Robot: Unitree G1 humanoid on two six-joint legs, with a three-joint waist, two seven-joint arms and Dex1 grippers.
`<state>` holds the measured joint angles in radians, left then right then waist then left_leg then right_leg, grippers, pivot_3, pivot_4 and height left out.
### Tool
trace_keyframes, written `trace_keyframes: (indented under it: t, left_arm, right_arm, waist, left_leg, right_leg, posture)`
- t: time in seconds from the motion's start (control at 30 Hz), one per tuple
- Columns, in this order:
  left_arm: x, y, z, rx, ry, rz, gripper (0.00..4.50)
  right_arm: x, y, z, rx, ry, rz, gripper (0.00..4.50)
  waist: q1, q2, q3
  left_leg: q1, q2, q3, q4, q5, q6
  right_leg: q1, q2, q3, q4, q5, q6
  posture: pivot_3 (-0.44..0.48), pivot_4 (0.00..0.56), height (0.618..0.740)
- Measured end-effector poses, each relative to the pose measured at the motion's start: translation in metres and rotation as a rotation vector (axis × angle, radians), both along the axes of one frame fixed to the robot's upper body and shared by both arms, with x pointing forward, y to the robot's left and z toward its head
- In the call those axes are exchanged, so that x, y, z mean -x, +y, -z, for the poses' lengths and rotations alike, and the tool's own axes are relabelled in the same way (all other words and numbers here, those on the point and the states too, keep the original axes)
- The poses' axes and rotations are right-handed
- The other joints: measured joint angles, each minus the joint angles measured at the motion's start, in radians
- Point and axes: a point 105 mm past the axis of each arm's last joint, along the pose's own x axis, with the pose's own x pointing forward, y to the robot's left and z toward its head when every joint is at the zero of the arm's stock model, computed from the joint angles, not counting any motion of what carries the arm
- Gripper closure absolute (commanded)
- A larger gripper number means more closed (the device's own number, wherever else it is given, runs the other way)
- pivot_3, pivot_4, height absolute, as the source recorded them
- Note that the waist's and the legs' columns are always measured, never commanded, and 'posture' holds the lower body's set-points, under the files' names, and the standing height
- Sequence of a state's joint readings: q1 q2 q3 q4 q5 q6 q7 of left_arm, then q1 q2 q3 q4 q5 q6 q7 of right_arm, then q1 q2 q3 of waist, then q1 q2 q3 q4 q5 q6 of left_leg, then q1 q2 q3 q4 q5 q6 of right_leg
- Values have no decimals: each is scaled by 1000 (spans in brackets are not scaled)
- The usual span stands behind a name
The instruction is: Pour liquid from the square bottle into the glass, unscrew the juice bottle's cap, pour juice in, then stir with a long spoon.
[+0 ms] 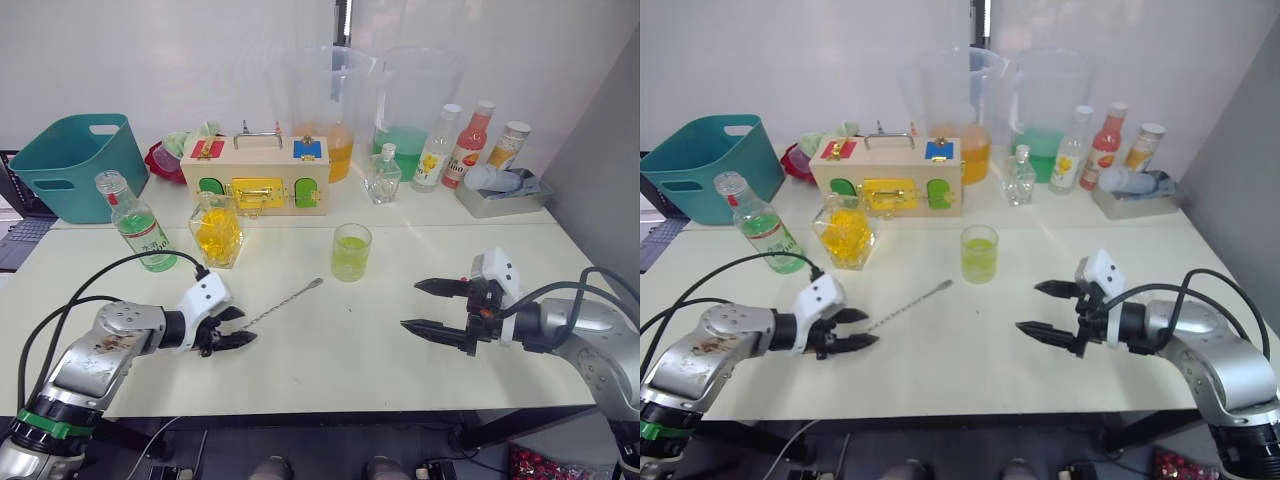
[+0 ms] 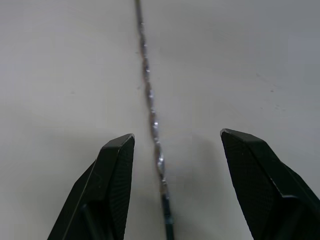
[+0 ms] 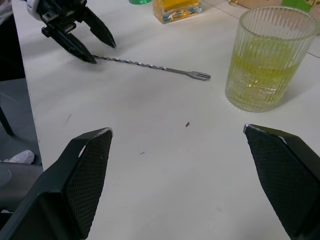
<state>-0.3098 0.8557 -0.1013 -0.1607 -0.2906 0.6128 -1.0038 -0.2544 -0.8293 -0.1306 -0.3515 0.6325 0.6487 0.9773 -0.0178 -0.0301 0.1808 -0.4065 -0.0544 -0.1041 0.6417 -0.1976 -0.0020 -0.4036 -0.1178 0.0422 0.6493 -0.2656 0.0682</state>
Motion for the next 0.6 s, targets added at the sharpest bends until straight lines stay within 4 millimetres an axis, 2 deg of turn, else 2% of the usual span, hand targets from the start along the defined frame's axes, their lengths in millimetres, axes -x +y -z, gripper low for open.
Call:
trace_keyframes:
  t: [0.03,0.27,0.3,0.53,0.6]
  left_arm:
    - [-2,2,6,-14,18,-6,1573]
    - [-14,2,8,-80,-7,22,1573]
    - [-14,2,8,-87,-7,25,2133]
    - [-14,7,8,-97,-4,9,4371]
    - [-14,8,6,-93,-13,0,4444]
  right_arm:
    - [0,1,0,-1,-4,0,0]
    - [0,3,-2,-5,-19,15,0]
    - [0,4,-2,-4,-22,16,0]
    - [2,2,4,-3,-3,22,0]
    - [3,3,4,-4,-2,18,0]
  waist:
    - [0,0,0]
    - [6,2,-1]
    - [6,2,-1]
    - [2,3,-2]
    - [2,4,-3]
  left_leg:
    - [0,0,0,0,0,0]
    - [2,0,0,0,0,0]
    - [2,1,0,0,0,0]
    - [2,1,0,0,0,0]
    - [2,1,0,0,0,0]
  right_leg:
    - [0,0,0,0,0,0]
    - [2,1,0,0,1,-1]
    - [2,1,0,0,1,-1]
    - [2,1,0,0,1,-1]
    - [2,1,0,0,1,-1]
  posture:
    - [0,150,740]
    - [0,150,740]
    - [0,150,740]
    - [0,150,740]
    - [0,150,740]
